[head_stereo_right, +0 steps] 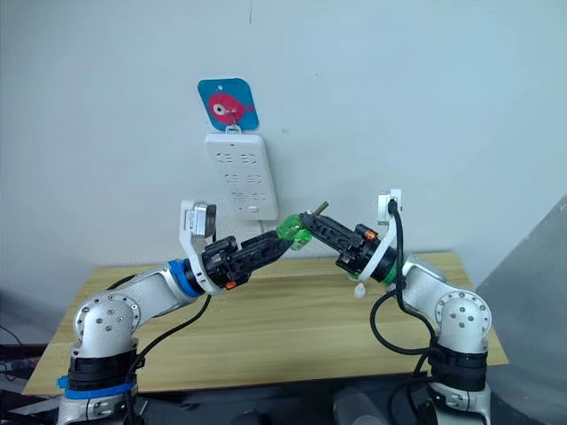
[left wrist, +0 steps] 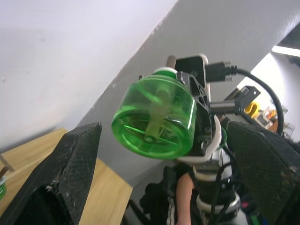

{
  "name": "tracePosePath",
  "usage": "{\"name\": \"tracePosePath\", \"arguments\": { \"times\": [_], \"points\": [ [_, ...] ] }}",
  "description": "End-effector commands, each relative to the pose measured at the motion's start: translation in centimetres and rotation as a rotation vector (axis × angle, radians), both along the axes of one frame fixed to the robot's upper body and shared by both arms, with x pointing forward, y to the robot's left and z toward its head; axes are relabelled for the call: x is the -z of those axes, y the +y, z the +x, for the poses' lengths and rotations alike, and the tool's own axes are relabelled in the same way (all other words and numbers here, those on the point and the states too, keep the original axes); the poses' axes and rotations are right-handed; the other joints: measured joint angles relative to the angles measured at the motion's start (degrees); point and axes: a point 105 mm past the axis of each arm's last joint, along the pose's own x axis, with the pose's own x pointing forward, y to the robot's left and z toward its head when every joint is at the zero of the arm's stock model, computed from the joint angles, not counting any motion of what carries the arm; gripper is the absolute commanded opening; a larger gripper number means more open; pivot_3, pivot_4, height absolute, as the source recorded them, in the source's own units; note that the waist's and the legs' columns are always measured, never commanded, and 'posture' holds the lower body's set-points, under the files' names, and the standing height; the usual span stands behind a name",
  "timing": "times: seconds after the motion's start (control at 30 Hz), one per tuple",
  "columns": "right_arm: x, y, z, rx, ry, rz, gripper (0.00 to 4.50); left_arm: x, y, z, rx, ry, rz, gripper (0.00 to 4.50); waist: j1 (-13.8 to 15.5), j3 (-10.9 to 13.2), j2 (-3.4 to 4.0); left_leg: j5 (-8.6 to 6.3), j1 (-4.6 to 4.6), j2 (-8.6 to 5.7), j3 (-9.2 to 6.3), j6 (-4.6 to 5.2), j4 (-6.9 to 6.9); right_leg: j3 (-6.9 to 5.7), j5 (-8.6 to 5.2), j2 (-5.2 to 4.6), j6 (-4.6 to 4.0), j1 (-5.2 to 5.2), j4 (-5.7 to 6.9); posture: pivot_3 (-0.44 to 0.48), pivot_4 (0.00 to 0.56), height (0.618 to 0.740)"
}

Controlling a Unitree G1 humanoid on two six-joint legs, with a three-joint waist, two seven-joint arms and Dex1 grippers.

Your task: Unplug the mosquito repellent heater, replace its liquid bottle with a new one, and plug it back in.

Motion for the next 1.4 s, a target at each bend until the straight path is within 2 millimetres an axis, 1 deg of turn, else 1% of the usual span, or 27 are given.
{"name": "tracePosePath", "arguments": {
  "times": [0.03, 0.37, 0.63, 0.87, 0.97, 1.13, 1.4],
  "points": [
    [-1.6, -0.5, -0.3, 0.012, -0.011, 0.09, 0.86, -1.5, -0.4, -0.3, 0.01, -0.014, -0.052, 4.5, 0.01, 0.0, 0.0, 0.0, 0.0, 0.0, 0.0, 0.0, 0.0, 0.0, 0.0, 0.0, 0.0, 0.0, 0.0, -0.219, 0.025, 0.733],
    [-1.9, -0.2, -0.8, -0.006, 0.023, 0.114, 0.86, -2.2, -0.9, 0.3, -0.029, 0.036, -0.13, 4.5, 0.06, -0.01, 0.01, 0.0, 0.0, -0.01, 0.02, 0.0, 0.0, 0.02, 0.0, 0.01, 0.0, -0.01, -0.01, -0.219, 0.027, 0.733],
    [-1.9, 0.1, -1.0, -0.015, 0.026, 0.112, 0.86, -1.9, -1.4, 0.2, -0.014, 0.049, -0.131, 4.5, 0.08, -0.01, 0.01, 0.0, -0.01, -0.02, 0.04, 0.0, -0.01, 0.03, 0.0, 0.01, 0.0, -0.01, -0.03, -0.22, 0.029, 0.733],
    [-2.0, 0.4, -1.2, -0.025, 0.026, 0.112, 0.86, -2.0, -1.6, 0.6, -0.019, 0.06, -0.15, 4.5, 0.12, -0.01, 0.01, 0.0, -0.02, -0.03, 0.04, 0.0, -0.01, 0.04, 0.0, 0.01, 0.0, -0.02, -0.03, -0.22, 0.029, 0.733],
    [-2.0, 0.4, -1.3, -0.029, 0.027, 0.112, 0.86, -2.1, -1.6, 0.7, -0.02, 0.064, -0.166, 3.9, 0.14, -0.01, 0.01, 0.0, -0.04, -0.03, 0.05, 0.0, -0.01, 0.05, 0.0, 0.01, 0.0, -0.02, -0.05, -0.22, 0.029, 0.733],
    [-2.0, 0.5, -1.3, -0.031, 0.027, 0.114, 0.86, -2.0, -1.6, 0.5, -0.01, 0.073, -0.172, 2.42, 0.16, -0.01, 0.01, 0.0, -0.05, -0.03, 0.05, 0.0, -0.01, 0.05, 0.0, 0.01, 0.0, -0.04, -0.05, -0.22, 0.031, 0.733],
    [-2.2, 0.5, -1.4, -0.03, 0.026, 0.128, 0.86, -1.8, -1.3, 0.7, -0.035, 0.093, -0.18, 2.37, 0.17, -0.01, 0.01, 0.0, -0.06, -0.03, 0.05, 0.0, -0.01, 0.05, 0.0, 0.01, 0.0, -0.05, -0.05, -0.221, 0.031, 0.733]
  ]
}}
